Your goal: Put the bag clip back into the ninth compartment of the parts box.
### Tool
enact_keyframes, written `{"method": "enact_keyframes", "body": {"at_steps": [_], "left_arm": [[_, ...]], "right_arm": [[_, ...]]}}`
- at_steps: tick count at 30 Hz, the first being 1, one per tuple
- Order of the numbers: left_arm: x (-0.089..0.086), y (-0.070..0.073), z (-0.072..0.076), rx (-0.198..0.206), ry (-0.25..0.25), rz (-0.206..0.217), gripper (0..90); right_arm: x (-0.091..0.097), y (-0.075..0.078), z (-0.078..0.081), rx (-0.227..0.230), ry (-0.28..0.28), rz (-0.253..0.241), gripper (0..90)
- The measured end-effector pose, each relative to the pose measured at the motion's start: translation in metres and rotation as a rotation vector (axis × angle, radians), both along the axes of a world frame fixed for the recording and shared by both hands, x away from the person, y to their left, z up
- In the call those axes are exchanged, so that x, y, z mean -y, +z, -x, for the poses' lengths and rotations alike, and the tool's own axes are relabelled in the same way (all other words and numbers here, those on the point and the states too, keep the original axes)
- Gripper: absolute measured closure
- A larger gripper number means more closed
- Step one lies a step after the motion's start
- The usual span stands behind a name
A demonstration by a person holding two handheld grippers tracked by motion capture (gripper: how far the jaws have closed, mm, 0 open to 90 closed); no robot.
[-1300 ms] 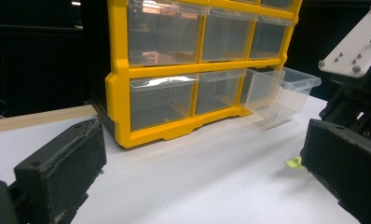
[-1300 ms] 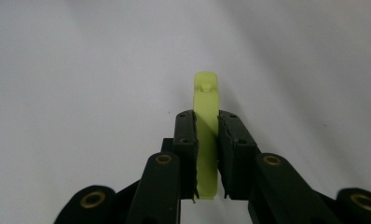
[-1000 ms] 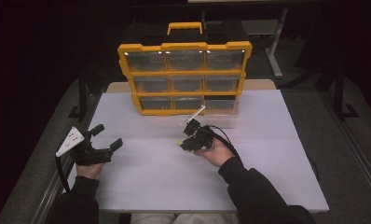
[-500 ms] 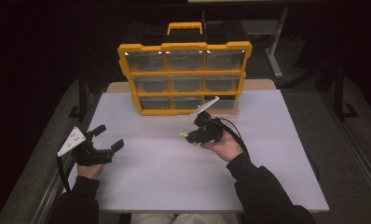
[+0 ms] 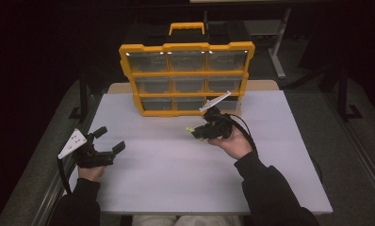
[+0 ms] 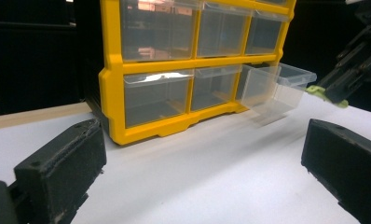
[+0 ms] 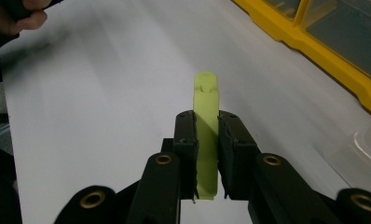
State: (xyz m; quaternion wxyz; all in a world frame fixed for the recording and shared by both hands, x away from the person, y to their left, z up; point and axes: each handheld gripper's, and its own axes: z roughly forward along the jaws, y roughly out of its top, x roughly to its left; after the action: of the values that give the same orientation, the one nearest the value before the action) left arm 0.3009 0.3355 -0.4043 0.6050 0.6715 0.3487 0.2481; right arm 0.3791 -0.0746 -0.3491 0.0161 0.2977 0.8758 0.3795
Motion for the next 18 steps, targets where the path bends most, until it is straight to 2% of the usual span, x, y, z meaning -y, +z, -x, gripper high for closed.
{"method": "enact_keyframes", "body": {"at_steps": [8, 18], "left_arm": [[-0.002, 0.0, 0.001, 0.001, 0.014, 0.001, 0.0], [-0.002, -0.001, 0.001, -0.002, 0.016, -0.004, 0.0]], "right_arm": [[0.011, 0.008, -0.003, 0.016, -0.017, -0.037, 77.0], [0.031, 0.015, -0.011, 0.027, -0.077, -0.092, 77.0]]}}
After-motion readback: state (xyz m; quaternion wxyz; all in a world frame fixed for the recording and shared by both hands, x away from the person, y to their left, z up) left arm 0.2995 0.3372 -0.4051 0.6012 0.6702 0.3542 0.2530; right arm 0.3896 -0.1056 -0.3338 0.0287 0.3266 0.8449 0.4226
